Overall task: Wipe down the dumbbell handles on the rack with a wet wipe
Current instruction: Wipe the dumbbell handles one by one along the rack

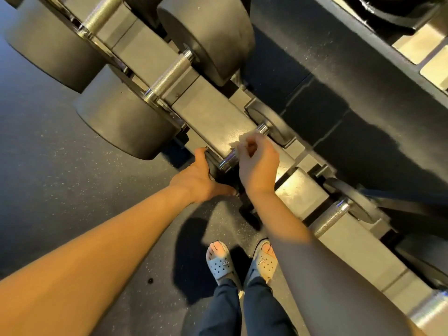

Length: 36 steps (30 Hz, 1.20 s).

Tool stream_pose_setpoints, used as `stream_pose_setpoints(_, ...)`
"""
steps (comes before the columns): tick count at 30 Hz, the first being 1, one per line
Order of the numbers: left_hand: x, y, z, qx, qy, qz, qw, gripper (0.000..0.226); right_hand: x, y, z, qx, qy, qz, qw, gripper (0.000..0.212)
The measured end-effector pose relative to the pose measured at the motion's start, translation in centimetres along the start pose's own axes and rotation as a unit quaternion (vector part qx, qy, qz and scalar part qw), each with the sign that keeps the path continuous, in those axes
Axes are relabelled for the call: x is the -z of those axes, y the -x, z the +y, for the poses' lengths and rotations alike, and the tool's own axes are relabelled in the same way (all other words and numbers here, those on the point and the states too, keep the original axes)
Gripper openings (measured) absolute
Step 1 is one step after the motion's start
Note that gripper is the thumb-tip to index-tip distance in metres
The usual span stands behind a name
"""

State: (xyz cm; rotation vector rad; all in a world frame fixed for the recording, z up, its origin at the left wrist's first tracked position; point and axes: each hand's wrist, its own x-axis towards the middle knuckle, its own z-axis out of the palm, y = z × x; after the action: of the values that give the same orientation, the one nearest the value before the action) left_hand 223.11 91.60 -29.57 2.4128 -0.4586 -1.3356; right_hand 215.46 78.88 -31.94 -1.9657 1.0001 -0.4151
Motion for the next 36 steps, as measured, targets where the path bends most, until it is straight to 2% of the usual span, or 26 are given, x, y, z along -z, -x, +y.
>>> stream_pose_setpoints(3,-0.5,-0.2,-0.3,-0.038,0.002,0.028,0.999,0.106,-0.1,1.3,0.6,0.139,0.090,-0.134,0.977,0.009)
stream_pose_setpoints(6,-0.9,-0.5,-0.6,-0.029,0.018,0.026,0.999,0.116,0.8,-1.4,0.3,0.263,0.237,-0.218,0.910,0.017)
stream_pose_setpoints(8,-0.8,-0.5,-0.6,-0.020,0.035,0.018,0.999,0.127,1.1,-4.3,-1.4,0.256,0.315,-0.241,0.881,0.010)
stream_pose_setpoints(9,-0.8,-0.6,-0.7,-0.026,0.042,0.018,0.999,0.131,0.9,-5.6,-2.4,0.254,0.359,-0.245,0.864,0.014)
stream_pose_setpoints(11,-1.0,-0.9,-1.1,-0.031,0.035,0.018,0.999,0.137,0.2,-7.3,-4.3,0.244,0.481,-0.260,0.801,0.027)
stream_pose_setpoints(13,-2.0,-1.2,-1.0,-0.013,0.024,0.031,0.999,0.141,-0.7,-7.6,-5.9,0.226,0.564,-0.297,0.737,0.029)
stream_pose_setpoints(16,-3.1,-1.2,-0.6,-0.009,0.117,0.074,0.990,0.145,-1.4,-7.6,-7.4,0.182,0.577,-0.390,0.694,0.028)
stream_pose_setpoints(18,-2.6,-1.0,-0.7,-0.021,0.107,0.045,0.993,0.143,-1.1,-8.3,-8.7,0.153,0.553,-0.472,0.670,0.024)
stream_pose_setpoints(20,-1.8,-0.4,-0.7,-0.022,0.084,0.029,0.996,0.137,-0.6,-9.3,-9.8,0.122,0.534,-0.524,0.652,0.022)
stream_pose_setpoints(22,-1.3,0.0,-0.4,-0.028,0.068,0.031,0.997,0.128,-0.4,-10.3,-9.9,0.109,0.524,-0.539,0.651,0.020)
stream_pose_setpoints(26,-1.5,0.5,-0.1,-0.027,0.040,0.049,0.998,0.124,-0.7,-9.8,-8.4,0.133,0.461,-0.520,0.707,0.011)
stream_pose_setpoints(29,-1.5,0.5,-0.2,-0.018,0.020,0.061,0.998,0.125,-1.4,-7.2,-6.9,0.191,0.423,-0.529,0.710,0.014)
stream_pose_setpoints(31,-1.5,0.5,0.0,-0.016,0.011,0.061,0.998,0.124,-1.4,-6.3,-6.4,0.229,0.440,-0.510,0.702,0.014)
stream_pose_setpoints(33,-1.4,0.6,0.1,-0.017,0.013,0.062,0.998,0.124,-0.6,-6.7,-6.3,0.299,0.488,-0.474,0.669,0.011)
stream_pose_setpoints(36,-1.4,0.6,0.1,-0.006,0.033,0.048,0.998,0.127,1.3,-8.4,-5.8,0.365,0.576,-0.361,0.636,0.018)
